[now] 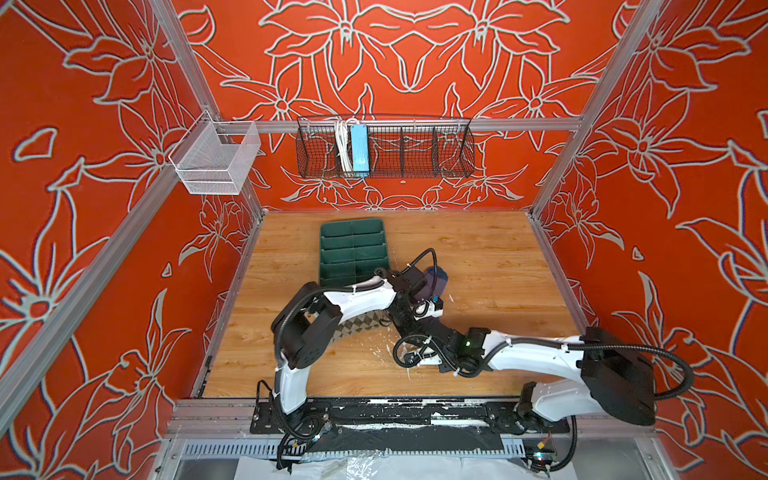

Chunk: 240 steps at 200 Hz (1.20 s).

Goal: Roll the socks

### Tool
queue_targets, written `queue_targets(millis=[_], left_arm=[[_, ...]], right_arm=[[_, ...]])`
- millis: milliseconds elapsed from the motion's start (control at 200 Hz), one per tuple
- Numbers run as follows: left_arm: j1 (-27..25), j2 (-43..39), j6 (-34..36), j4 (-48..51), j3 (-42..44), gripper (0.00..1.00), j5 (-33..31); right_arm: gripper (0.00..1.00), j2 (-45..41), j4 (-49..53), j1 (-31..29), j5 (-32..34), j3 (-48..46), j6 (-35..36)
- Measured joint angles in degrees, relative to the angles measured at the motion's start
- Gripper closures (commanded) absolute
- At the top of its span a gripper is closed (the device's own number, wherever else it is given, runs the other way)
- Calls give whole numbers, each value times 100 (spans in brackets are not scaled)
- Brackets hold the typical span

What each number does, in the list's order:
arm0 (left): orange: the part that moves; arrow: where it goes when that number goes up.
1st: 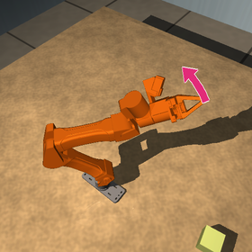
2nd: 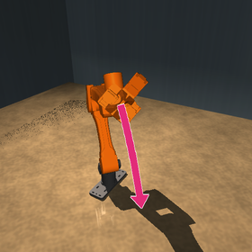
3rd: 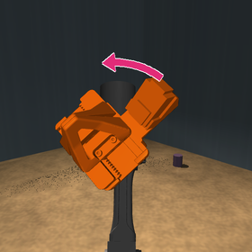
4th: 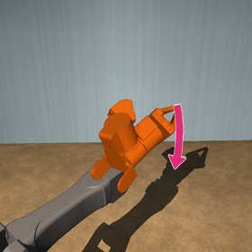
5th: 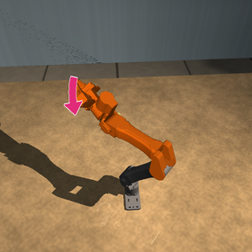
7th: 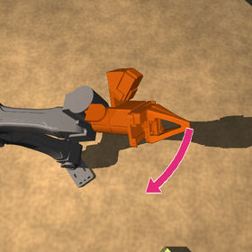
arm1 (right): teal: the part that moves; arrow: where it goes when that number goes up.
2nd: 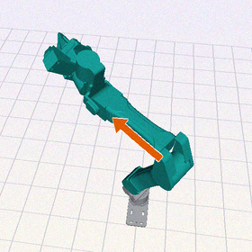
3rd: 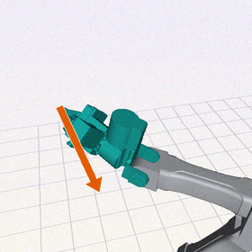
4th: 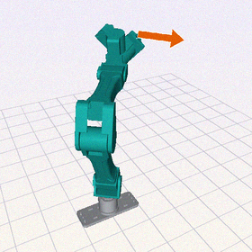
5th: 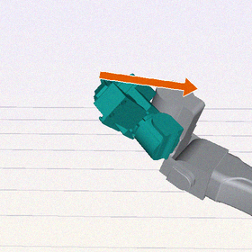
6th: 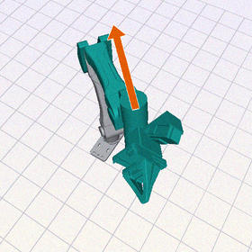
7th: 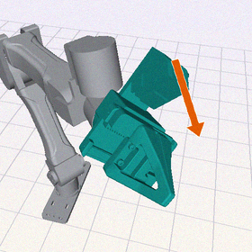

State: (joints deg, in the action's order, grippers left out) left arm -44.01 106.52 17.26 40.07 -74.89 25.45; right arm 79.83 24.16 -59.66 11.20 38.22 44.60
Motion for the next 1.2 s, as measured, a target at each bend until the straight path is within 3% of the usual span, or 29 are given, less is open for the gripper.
queue_targets(millis=[205, 365, 490, 580, 651, 716, 821, 931, 1066, 1201], left_arm=[[282, -1856, -264, -726, 798, 57, -1895], [363, -3574, 20, -1342, 1676, 57, -3370], [363, -4793, 697, -1401, 1941, 57, -3595], [297, -5490, 1276, -1360, 1945, 49, -3434], [-7, -5906, 1733, -1351, 1956, 41, -3366], [-599, -6175, 2170, -1394, 2048, 35, -3473], [-1714, -6102, 2695, -1537, 2455, 32, -3805], [-2564, -5322, 2889, -1812, 3077, 32, -4135], [-3064, -4057, 2804, -2350, 3659, 32, -4271], [-3139, -3193, 2538, -2979, 3665, 33, -4301]], right_arm=[[100, 352, 1132, 275, -1060, 699, -400], [100, 791, 1735, 584, -1746, 1113, -610], [100, 1263, 2155, 813, -2236, 1585, -737], [100, 1471, 2319, 964, -2516, 1764, -800], [100, 1543, 2371, 1073, -2697, 1810, -815], [100, 1587, 2382, 1198, -2837, 1818, -822], [100, 1637, 2378, 1362, -3045, 1818, -826], [100, 1694, 2363, 1478, -3171, 1818, -885], [100, 1731, 2356, 1543, -3257, 1818, -938], [100, 1731, 2334, 1543, -3250, 1810, -970]])
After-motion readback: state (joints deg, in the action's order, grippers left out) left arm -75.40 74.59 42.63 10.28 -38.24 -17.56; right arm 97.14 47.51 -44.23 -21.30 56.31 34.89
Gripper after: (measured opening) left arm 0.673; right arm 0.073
